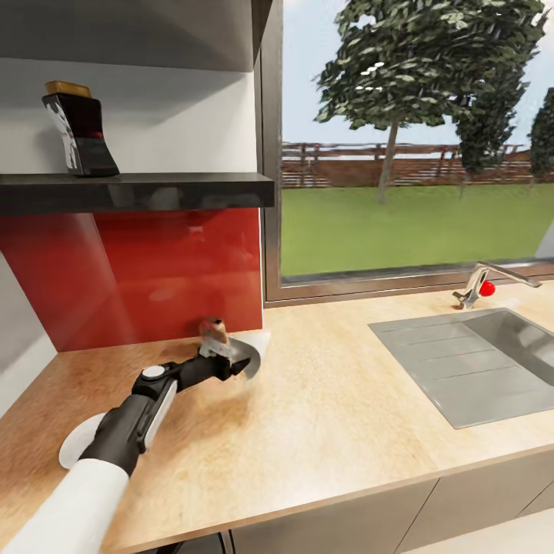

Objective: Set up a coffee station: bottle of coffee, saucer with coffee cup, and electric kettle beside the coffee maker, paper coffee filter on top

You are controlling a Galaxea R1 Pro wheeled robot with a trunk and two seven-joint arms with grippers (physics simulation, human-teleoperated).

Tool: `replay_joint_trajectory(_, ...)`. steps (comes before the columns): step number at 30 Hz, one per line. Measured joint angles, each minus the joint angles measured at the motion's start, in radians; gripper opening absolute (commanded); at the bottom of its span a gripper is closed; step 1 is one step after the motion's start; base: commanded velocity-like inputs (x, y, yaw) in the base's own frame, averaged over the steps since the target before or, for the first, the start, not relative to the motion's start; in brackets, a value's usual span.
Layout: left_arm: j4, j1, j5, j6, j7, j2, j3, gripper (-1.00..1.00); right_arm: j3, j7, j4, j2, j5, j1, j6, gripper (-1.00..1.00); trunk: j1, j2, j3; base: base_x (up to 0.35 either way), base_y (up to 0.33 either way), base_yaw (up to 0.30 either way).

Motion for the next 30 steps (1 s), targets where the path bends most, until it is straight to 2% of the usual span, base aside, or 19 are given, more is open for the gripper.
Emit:
replay_joint_trajectory(2,-0.019,0.003,0.028,0.0,-0.035,0.013,0.02,-1.0,-0.001,-0.001,-0.001,0.0,0.0,0.0,-0.007,1.0,0.0,0.0,0.0,0.0,0.0,0.0)
replay_joint_trajectory(3,-0.022,0.015,0.043,-0.005,-0.095,0.035,0.064,-1.0,-0.001,-0.001,-0.014,0.0,0.0,0.0,-0.011,1.0,0.0,0.0,0.0,0.0,0.0,0.0)
replay_joint_trajectory(4,-0.024,0.027,0.046,-0.006,-0.118,0.042,0.081,-1.0,-0.001,-0.001,-0.019,-0.001,0.0,0.0,-0.012,1.0,0.0,0.0,0.0,0.0,0.0,0.0)
replay_joint_trajectory(9,-0.059,0.06,0.052,-0.01,-0.17,0.052,0.168,-1.0,-0.001,-0.002,-0.027,-0.001,-0.001,0.0,-0.014,1.0,0.0,0.0,0.0,0.0,0.0,0.0)
replay_joint_trajectory(11,-0.071,0.066,0.053,-0.01,-0.179,0.051,0.191,-1.0,-0.001,-0.002,-0.028,-0.001,-0.002,0.0,-0.013,1.0,0.0,0.0,0.0,0.0,0.0,0.0)
replay_joint_trajectory(13,-0.078,0.069,0.053,-0.011,-0.185,0.051,0.201,-1.0,-0.001,-0.001,-0.027,-0.002,-0.003,0.0,-0.013,1.0,0.0,0.0,0.0,0.0,0.0,0.0)
replay_joint_trajectory(18,-0.079,0.069,0.054,-0.012,-0.194,0.043,0.196,-1.0,-0.004,-0.001,-0.027,-0.002,-0.004,0.0,-0.012,1.0,0.0,0.0,0.0,0.033,-0.036,0.0)
replay_joint_trajectory(24,-0.073,0.069,0.053,-0.013,-0.195,0.04,0.196,-1.0,-0.075,-0.002,-0.027,-0.004,-0.003,0.0,-0.011,1.0,0.0,0.0,0.0,0.098,-0.222,-0.019)
replay_joint_trajectory(30,-0.07,0.069,0.054,-0.014,-0.196,0.037,0.196,-1.0,-0.093,-0.001,-0.027,-0.004,-0.003,0.0,-0.012,1.0,0.0,0.0,0.002,0.041,-0.263,-0.191)
